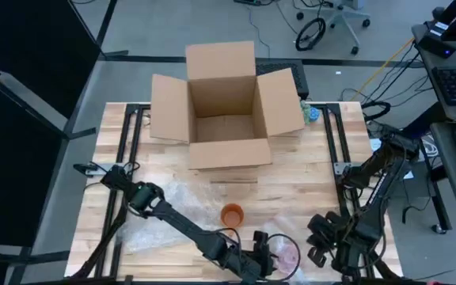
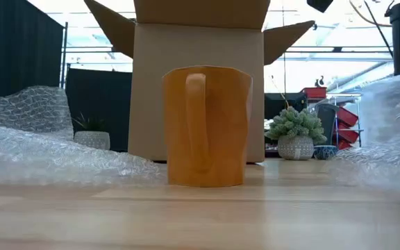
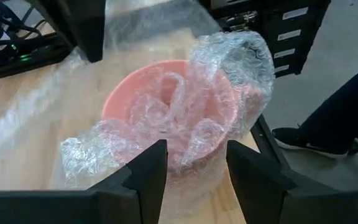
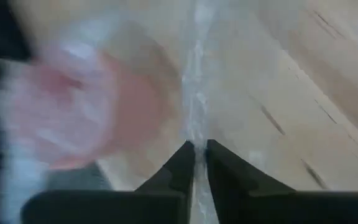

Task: Wrap mug
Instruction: Wrap the pink mug with the transparent bubble wrap

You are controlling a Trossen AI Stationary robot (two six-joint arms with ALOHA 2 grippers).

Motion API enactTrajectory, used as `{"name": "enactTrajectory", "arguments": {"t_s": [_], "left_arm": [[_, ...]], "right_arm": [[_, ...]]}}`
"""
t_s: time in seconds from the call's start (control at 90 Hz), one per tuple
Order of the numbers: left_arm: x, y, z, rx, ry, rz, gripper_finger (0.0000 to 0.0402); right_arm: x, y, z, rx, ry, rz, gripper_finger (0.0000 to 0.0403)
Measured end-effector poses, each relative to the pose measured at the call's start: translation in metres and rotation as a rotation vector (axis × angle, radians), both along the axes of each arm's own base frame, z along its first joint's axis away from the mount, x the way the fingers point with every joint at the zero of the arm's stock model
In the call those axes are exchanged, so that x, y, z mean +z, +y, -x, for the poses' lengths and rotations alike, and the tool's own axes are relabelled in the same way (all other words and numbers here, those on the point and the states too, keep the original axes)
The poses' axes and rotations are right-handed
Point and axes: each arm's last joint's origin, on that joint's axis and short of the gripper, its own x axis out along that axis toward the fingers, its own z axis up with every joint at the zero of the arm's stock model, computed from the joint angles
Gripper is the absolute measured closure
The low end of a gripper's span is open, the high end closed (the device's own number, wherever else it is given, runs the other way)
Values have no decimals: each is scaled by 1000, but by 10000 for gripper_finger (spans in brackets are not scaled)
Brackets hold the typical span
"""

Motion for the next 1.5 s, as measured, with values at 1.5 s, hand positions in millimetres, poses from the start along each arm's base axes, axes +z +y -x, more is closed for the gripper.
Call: {"name": "enactTrajectory", "arguments": {"t_s": [1.5], "left_arm": [[0,6,-4,49,10,61,247]], "right_arm": [[-15,-53,21,-132,382,169,199]]}}
